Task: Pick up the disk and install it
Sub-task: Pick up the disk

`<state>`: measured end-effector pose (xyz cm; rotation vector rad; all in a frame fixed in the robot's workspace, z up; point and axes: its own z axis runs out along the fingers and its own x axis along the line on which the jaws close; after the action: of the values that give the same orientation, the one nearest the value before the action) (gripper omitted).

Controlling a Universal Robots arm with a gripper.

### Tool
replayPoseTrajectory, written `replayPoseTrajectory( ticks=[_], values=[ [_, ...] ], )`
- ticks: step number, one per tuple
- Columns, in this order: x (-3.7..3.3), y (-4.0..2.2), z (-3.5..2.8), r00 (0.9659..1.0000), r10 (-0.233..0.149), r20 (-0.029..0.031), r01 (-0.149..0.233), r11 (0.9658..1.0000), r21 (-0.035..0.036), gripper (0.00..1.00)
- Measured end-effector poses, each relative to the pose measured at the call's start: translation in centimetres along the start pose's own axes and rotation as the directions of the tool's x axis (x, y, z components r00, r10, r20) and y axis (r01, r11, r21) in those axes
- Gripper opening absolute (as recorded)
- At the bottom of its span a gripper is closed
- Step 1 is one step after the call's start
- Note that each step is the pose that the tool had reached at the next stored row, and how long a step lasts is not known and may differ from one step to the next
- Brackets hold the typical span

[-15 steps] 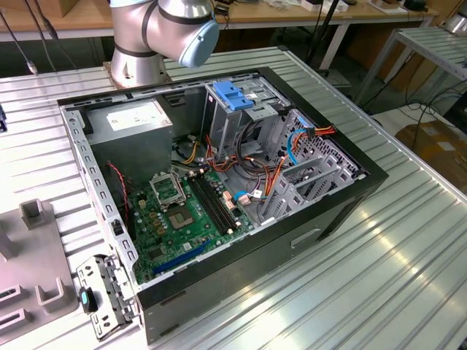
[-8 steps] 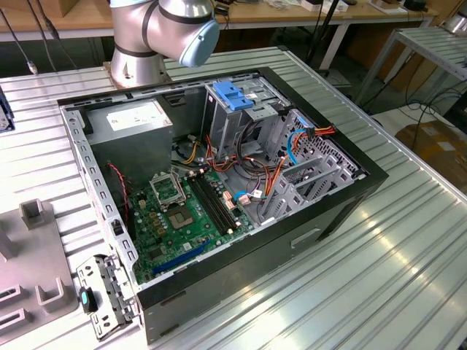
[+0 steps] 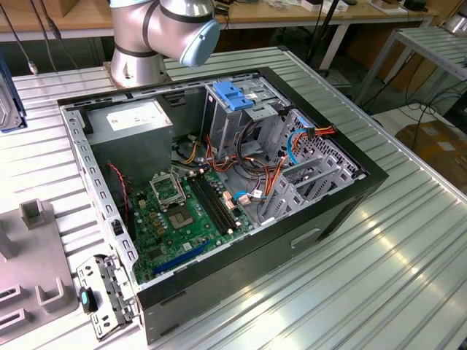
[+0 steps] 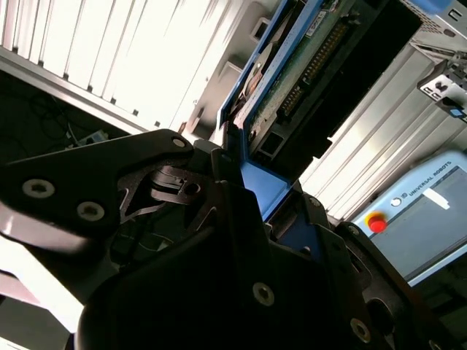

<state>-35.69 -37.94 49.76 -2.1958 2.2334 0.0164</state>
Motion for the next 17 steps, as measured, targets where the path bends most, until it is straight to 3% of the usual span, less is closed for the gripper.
replayPoseTrajectory(
  ticks=[17],
  values=[
    [-0.04, -2.60, 0.00, 1.0000, 0.000, 0.0001, 0.000, 1.0000, 0.0000, 0.37]
  ],
)
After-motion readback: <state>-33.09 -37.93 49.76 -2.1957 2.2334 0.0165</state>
